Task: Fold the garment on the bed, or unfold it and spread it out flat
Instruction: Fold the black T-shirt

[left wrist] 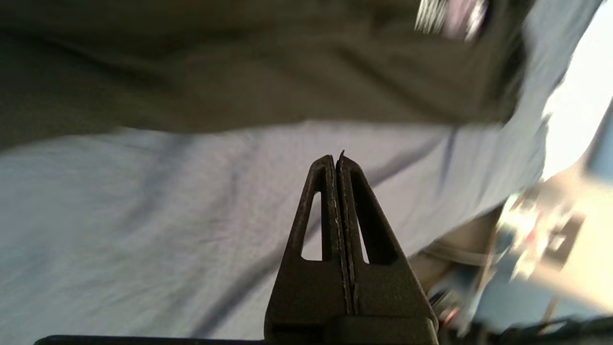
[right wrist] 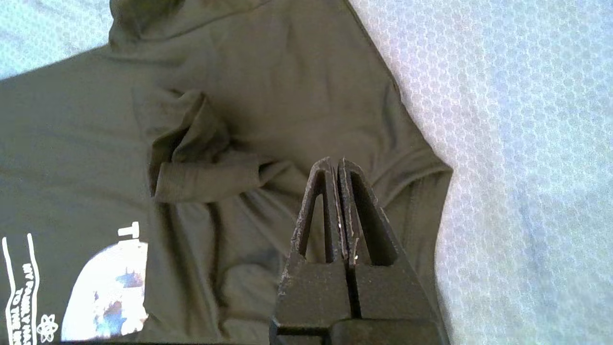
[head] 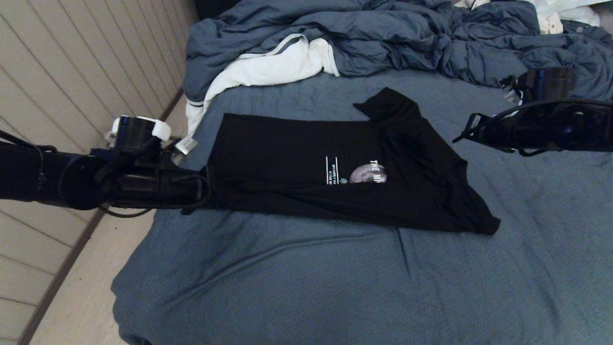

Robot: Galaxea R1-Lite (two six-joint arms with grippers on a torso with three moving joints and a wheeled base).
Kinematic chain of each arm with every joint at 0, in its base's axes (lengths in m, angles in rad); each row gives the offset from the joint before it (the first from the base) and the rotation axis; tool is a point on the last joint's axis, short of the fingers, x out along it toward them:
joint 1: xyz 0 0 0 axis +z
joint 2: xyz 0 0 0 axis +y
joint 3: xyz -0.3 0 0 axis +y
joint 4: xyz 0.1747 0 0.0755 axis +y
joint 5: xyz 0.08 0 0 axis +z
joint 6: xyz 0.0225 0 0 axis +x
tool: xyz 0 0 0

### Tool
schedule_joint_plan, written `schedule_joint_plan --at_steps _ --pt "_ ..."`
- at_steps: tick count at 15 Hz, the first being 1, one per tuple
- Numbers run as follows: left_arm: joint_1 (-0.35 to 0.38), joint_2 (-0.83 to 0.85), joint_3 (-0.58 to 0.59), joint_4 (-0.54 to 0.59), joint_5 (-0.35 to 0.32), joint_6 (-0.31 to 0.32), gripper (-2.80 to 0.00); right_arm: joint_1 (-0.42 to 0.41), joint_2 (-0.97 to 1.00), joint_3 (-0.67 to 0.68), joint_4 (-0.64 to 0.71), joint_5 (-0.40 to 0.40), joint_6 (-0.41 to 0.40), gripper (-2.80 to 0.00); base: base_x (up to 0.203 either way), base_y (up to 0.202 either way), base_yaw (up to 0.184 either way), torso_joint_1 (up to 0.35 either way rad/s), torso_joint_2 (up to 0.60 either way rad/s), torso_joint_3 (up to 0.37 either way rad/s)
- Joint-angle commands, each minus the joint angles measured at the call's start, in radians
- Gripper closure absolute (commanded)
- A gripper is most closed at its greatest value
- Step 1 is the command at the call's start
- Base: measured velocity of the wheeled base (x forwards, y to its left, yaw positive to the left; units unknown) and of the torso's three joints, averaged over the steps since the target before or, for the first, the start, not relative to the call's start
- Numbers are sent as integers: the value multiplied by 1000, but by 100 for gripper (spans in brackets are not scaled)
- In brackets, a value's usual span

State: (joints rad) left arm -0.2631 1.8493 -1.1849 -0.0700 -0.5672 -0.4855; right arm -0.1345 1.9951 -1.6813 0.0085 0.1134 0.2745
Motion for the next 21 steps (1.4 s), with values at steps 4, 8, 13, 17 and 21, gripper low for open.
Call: schedule_joint_plan --at_steps 4,8,13,17,21 --pt "-18 108 -51 -11 -1 37 0 1 -11 14 -1 2 2 0 0 0 0 0 0 0" --pt "-15 163 -76 -36 25 38 0 9 -45 27 -1 2 2 0 0 0 0 0 0 0" --pt "6 239 -163 -75 50 30 0 15 -75 43 -4 3 3 0 0 0 0 0 0 0" --pt "16 215 -225 -65 50 25 0 22 -75 45 -2 2 2 0 0 0 0 0 0 0" --pt "17 246 -267 -62 50 24 0 21 -68 45 -4 2 2 0 0 0 0 0 0 0"
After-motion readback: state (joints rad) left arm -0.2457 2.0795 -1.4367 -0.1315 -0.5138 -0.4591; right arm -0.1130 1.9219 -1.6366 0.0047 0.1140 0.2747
